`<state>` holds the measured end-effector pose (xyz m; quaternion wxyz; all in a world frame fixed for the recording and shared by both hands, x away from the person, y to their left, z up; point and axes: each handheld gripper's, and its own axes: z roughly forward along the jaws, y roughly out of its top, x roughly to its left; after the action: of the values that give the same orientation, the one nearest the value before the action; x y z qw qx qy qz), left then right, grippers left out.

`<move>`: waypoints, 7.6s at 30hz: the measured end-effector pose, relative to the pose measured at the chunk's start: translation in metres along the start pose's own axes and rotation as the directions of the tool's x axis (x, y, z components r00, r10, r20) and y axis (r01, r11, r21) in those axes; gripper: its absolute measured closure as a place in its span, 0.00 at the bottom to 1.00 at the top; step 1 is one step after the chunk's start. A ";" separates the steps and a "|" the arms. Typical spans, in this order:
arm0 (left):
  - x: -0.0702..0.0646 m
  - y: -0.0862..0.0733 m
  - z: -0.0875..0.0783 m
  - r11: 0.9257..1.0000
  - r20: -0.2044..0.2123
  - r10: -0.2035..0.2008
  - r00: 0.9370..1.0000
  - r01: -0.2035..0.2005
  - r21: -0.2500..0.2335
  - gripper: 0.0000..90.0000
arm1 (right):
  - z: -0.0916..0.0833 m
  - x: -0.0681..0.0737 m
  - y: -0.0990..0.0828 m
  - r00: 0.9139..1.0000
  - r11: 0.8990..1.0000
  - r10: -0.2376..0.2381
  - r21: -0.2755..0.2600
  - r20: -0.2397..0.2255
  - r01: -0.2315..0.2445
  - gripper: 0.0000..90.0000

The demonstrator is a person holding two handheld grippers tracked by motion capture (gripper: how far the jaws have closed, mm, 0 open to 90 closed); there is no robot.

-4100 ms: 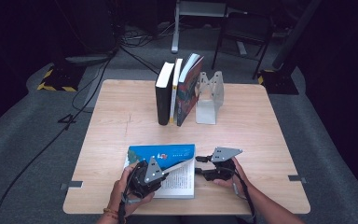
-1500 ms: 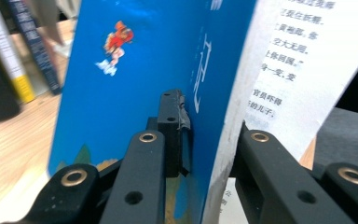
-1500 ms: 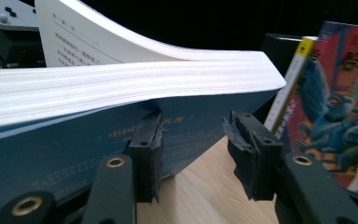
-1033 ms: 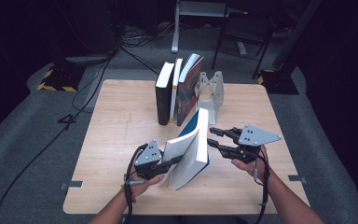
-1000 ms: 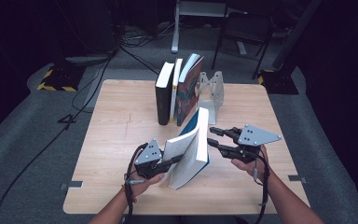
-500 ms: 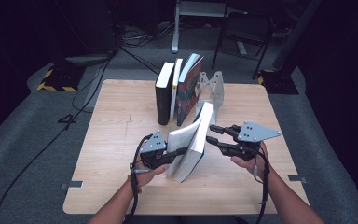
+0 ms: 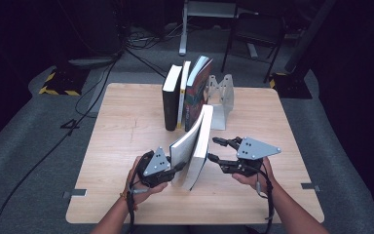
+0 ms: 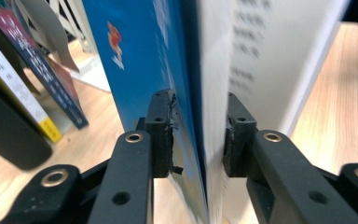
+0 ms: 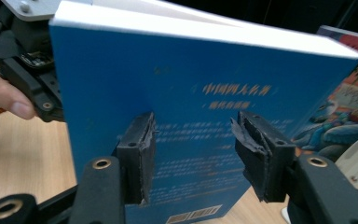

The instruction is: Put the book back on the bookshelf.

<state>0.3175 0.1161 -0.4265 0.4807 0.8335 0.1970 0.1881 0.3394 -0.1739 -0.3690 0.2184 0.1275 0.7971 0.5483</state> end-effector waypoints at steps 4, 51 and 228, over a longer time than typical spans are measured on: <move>-0.011 -0.010 -0.003 0.997 0.001 0.017 1.000 -0.017 0.076 0.71 | 0.005 0.006 -0.011 1.000 1.000 0.000 0.025 -0.018 0.000 0.53; -0.024 -0.034 0.020 0.976 -0.079 -0.212 0.974 0.215 0.029 0.65 | 0.025 0.004 -0.046 0.996 0.991 0.048 0.120 0.073 -0.056 0.46; 0.020 -0.101 -0.016 0.915 -0.140 -0.229 0.963 0.262 0.306 0.17 | -0.038 -0.088 0.045 0.942 0.927 0.210 0.253 0.261 -0.277 0.68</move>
<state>0.3118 0.1839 -0.5048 0.3475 0.8586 0.3522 0.1338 0.3960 -0.2274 -0.2976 0.2181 0.3186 0.8150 0.4320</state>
